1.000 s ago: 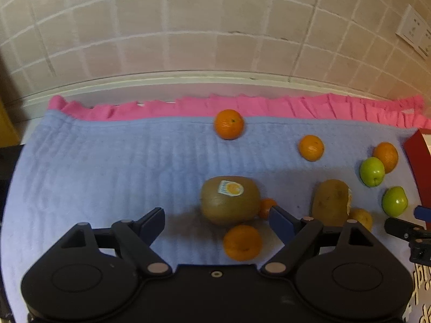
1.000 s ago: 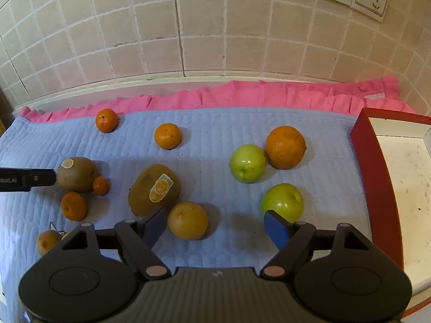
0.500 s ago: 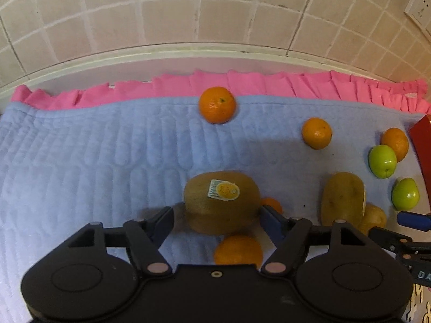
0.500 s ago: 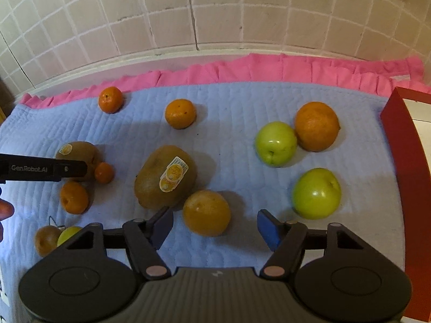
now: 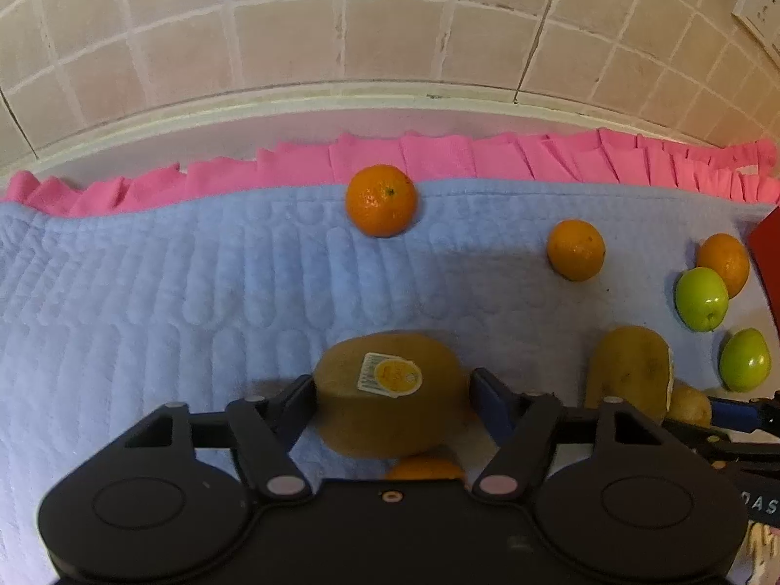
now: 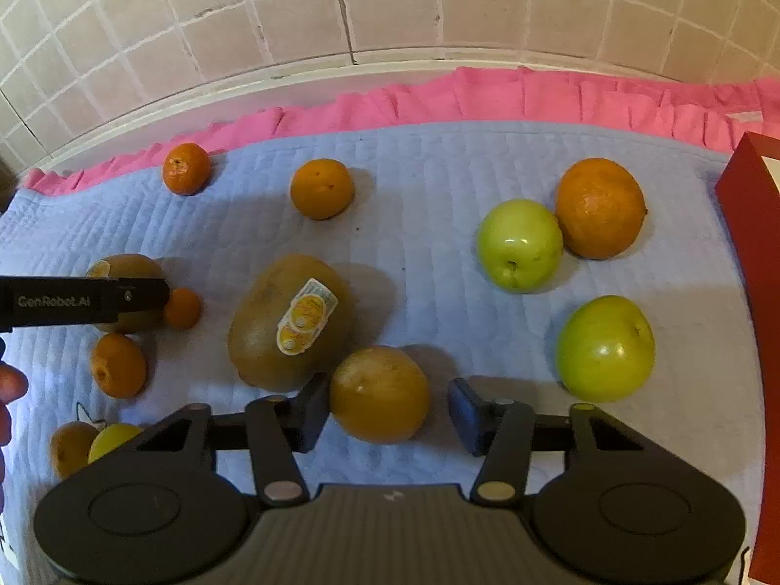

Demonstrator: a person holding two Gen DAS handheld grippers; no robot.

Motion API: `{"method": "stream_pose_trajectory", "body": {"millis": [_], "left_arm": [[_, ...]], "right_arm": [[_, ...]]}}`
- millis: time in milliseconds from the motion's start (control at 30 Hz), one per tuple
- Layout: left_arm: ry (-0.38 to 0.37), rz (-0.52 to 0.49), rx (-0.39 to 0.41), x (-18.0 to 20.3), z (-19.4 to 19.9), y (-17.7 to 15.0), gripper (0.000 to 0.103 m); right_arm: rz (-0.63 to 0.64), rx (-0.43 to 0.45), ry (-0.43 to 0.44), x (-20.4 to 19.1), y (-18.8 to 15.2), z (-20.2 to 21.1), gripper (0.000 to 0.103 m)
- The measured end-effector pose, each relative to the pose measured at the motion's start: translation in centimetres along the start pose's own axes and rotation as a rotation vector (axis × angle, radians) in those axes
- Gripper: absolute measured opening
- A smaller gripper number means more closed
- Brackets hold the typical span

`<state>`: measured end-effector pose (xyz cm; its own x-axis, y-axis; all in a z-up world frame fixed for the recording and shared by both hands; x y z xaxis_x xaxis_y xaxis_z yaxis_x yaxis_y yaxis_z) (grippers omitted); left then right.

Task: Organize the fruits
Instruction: 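Close left tool on the kiwi while right tool grasps the brown pear, lift both, then carry kiwi in left tool into the red box while right tool drops the pear there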

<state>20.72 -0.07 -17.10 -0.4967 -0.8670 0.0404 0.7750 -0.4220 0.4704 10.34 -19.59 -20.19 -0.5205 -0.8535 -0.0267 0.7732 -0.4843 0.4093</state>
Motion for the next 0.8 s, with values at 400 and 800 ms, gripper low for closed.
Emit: {"method": "stream_pose_trajectory", "body": {"millis": [400, 800], "left_arm": [[-0.007, -0.014, 0.067, 0.4, 2.6, -0.3, 0.078], [-0.161, -0.237, 0.318, 11.9, 12.0, 6.6, 0.078]], "right_arm": [[0.019, 0.071, -0.03, -0.2, 0.4, 2.7, 0.042], [-0.138, 0.314, -0.092, 7.4, 2.3, 15.0, 0.042]]}}
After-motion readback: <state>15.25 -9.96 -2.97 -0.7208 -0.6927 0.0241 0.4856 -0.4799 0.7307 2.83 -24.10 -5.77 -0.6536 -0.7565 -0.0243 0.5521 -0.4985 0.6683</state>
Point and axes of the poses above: each gripper's, at about its wrist camera, not at the fingertips, and z roughly against the way its jaws point, x to its right, y to its top, the point moved 8 cm from there along -z, roughly the way its jaws point, and after that the axes turned 6 degrees about -z, right-handed, at the moved point
